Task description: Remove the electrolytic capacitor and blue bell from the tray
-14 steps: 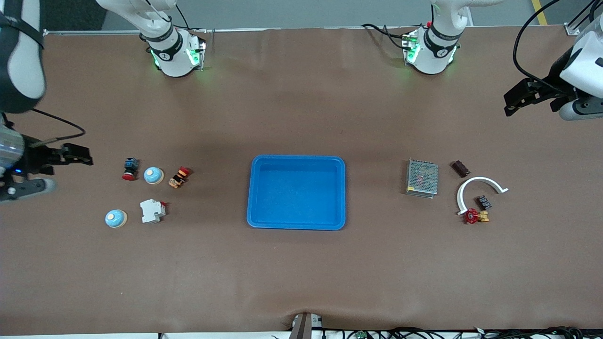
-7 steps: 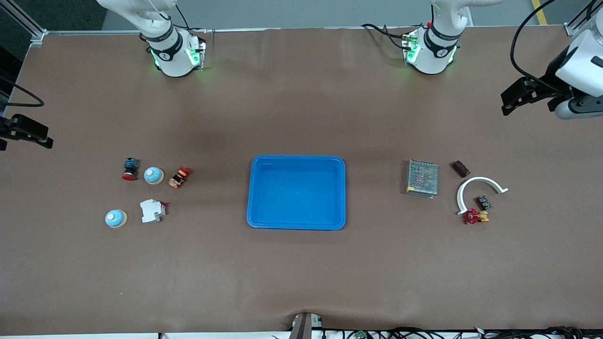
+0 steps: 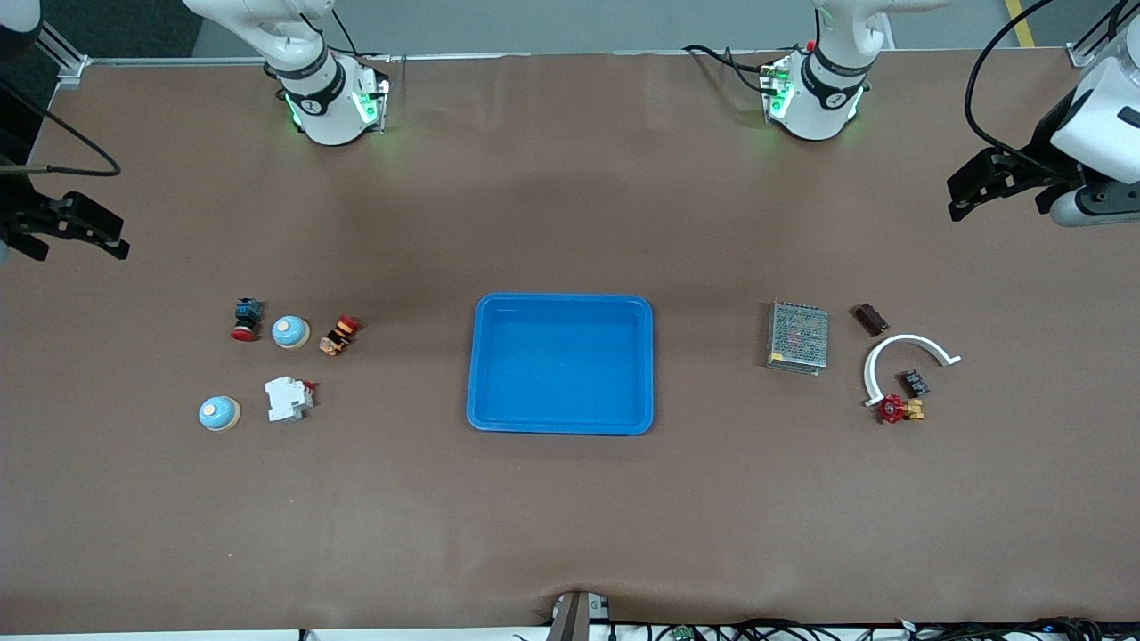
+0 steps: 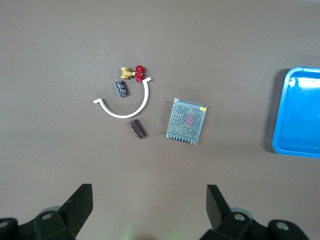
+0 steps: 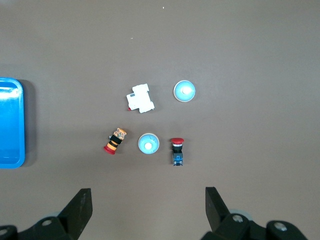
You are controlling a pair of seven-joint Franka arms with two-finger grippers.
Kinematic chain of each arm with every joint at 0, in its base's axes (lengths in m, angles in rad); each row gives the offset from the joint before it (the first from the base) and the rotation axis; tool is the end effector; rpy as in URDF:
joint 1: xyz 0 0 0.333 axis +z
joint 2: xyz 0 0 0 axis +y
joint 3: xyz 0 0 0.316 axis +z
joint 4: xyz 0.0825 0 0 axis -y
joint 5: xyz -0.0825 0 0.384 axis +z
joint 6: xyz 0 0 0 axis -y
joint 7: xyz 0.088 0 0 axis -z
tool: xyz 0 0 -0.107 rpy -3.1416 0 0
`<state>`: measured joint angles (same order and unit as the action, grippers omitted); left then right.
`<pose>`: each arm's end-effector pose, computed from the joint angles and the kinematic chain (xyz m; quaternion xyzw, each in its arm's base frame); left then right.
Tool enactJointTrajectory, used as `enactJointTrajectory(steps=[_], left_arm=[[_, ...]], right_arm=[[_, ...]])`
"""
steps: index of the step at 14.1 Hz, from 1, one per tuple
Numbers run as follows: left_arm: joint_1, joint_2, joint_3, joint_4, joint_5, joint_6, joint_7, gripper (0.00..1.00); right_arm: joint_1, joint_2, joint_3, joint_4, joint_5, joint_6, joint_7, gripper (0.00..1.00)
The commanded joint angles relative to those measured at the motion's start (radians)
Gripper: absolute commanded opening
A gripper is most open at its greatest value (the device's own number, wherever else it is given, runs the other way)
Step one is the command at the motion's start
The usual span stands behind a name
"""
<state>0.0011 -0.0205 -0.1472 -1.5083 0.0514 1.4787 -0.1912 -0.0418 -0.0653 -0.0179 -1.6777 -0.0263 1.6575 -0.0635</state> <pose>0.5339 -0.0736 0.6569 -0.9993 -0.0248 0.0000 0.0275 0.5404 -0.0352 0.6173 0.9997 0.0027 0.0217 0.0139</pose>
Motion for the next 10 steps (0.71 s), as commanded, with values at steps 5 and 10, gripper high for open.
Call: enactJointTrajectory(steps=[5,10], left_arm=[[0.01,-0.061,-0.003,-0.072,-0.007,0.006,0.019,1.0],[0.01,-0.067,0.0,-0.072,-0.013,0.006,0.021,1.0]], right_arm=[[-0.009,-0.027,0.016,-0.019,0.003,0.016,0.033,1.0],[-0.013,-0.027,0.015,-0.019,0.003,0.016,0.033,1.0]])
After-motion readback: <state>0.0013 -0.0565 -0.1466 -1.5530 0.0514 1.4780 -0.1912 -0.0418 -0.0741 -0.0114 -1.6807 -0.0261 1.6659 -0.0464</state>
